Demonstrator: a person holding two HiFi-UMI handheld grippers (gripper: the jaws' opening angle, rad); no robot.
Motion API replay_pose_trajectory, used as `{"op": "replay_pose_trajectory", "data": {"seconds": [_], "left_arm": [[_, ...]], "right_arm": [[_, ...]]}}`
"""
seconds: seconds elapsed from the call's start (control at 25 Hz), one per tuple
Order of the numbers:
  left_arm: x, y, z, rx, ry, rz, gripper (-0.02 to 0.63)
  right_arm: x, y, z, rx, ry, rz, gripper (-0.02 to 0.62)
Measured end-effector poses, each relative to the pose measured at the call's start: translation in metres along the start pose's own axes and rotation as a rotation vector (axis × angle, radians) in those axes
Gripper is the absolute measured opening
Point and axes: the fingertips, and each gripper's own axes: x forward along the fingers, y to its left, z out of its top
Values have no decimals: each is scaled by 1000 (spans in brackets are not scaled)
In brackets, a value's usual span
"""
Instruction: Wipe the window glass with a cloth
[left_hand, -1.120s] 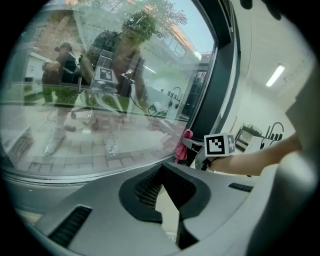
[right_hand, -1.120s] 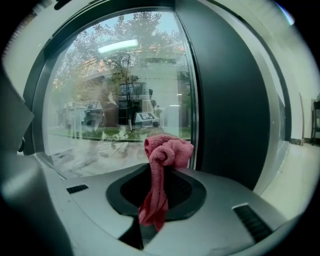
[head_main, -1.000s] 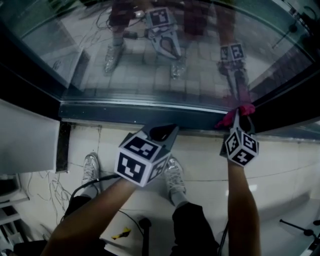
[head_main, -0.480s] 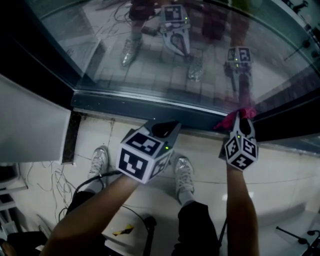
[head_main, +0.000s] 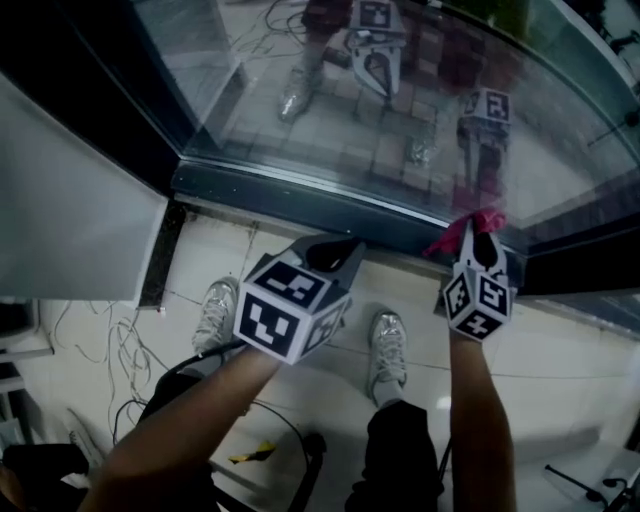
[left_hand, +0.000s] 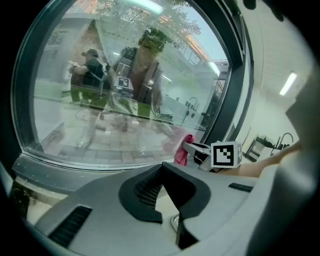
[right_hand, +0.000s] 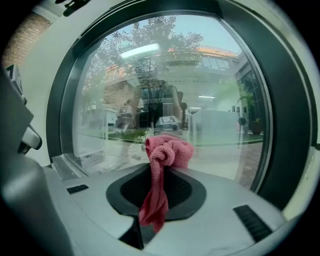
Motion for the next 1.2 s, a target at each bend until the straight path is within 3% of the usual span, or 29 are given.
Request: {"op": "replay_pose_trajectory", "data": {"seconds": [0.2,0.4,1.2], "left_arm": [[-23,25,2,-19,-10,30,6],[-47,49,2,-33,-26,64,6],[-136,142,-18,-123,-83,189,6]], "right_arm": [[9,39,1,1,9,27,63],[15,95,7,-31,1,113,61],[38,273,20,-76,-7,325,61]]}}
